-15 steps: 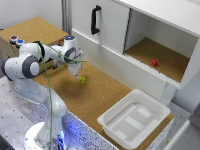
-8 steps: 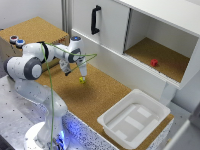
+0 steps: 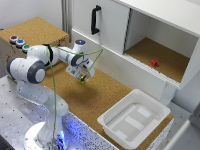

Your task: Place the yellow object on the table

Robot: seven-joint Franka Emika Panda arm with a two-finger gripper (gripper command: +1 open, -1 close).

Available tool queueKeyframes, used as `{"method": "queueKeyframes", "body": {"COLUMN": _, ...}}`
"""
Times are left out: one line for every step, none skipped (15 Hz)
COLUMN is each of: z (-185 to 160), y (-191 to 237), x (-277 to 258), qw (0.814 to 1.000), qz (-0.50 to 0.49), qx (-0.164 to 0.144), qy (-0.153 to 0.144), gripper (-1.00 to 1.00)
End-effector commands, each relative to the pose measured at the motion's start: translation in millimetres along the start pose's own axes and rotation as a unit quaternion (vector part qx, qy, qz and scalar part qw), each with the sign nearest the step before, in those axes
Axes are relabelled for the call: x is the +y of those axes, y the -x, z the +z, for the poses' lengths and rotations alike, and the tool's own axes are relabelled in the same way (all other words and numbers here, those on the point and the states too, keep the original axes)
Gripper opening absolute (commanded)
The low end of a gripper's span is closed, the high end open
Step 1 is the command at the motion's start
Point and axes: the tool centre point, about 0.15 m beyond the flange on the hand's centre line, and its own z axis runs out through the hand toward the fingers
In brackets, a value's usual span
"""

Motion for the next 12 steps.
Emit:
{"method": "queueKeyframes", "body": {"z": 21.3, "y": -6.5, "x": -11.6, "qw": 0.997, "qz": -0.039, "qx": 0.068, "qy": -0.007, "gripper": 1.0}}
{"method": "queueKeyframes", "body": {"z": 23.7, "y": -13.7, "x": -13.1, "qw": 0.997, "qz": -0.029, "qx": 0.067, "qy": 0.0, "gripper": 1.0}}
{"method": "queueKeyframes", "body": {"z": 26.5, "y": -24.3, "x": -15.3, "qw": 0.997, "qz": -0.016, "qx": 0.065, "qy": 0.024, "gripper": 1.0}}
{"method": "queueKeyframes", "body": {"z": 29.5, "y": -33.4, "x": -17.2, "qw": 0.998, "qz": -0.007, "qx": 0.062, "qy": 0.033, "gripper": 1.0}}
{"method": "queueKeyframes", "body": {"z": 32.1, "y": -39.7, "x": -15.7, "qw": 0.998, "qz": 0.008, "qx": 0.051, "qy": 0.037, "gripper": 1.0}}
{"method": "queueKeyframes", "body": {"z": 37.2, "y": -45.5, "x": -16.3, "qw": 0.998, "qz": 0.012, "qx": 0.043, "qy": 0.055, "gripper": 1.0}}
{"method": "queueKeyframes", "body": {"z": 41.2, "y": -48.7, "x": -16.6, "qw": 0.998, "qz": 0.02, "qx": 0.034, "qy": 0.058, "gripper": 1.0}}
{"method": "queueKeyframes", "body": {"z": 43.2, "y": -50.0, "x": -17.6, "qw": 0.998, "qz": 0.027, "qx": 0.031, "qy": 0.056, "gripper": 1.0}}
{"method": "queueKeyframes", "body": {"z": 46.4, "y": -50.7, "x": -20.2, "qw": 0.997, "qz": 0.031, "qx": 0.027, "qy": 0.058, "gripper": 1.0}}
{"method": "queueKeyframes", "body": {"z": 49.1, "y": -52.9, "x": -24.7, "qw": 0.998, "qz": 0.039, "qx": 0.028, "qy": 0.048, "gripper": 1.0}}
{"method": "queueKeyframes", "body": {"z": 51.4, "y": -55.2, "x": -29.0, "qw": 0.997, "qz": 0.043, "qx": 0.026, "qy": 0.054, "gripper": 1.0}}
{"method": "queueKeyframes", "body": {"z": 50.9, "y": -57.8, "x": -32.1, "qw": 0.997, "qz": 0.05, "qx": 0.023, "qy": 0.057, "gripper": 1.0}}
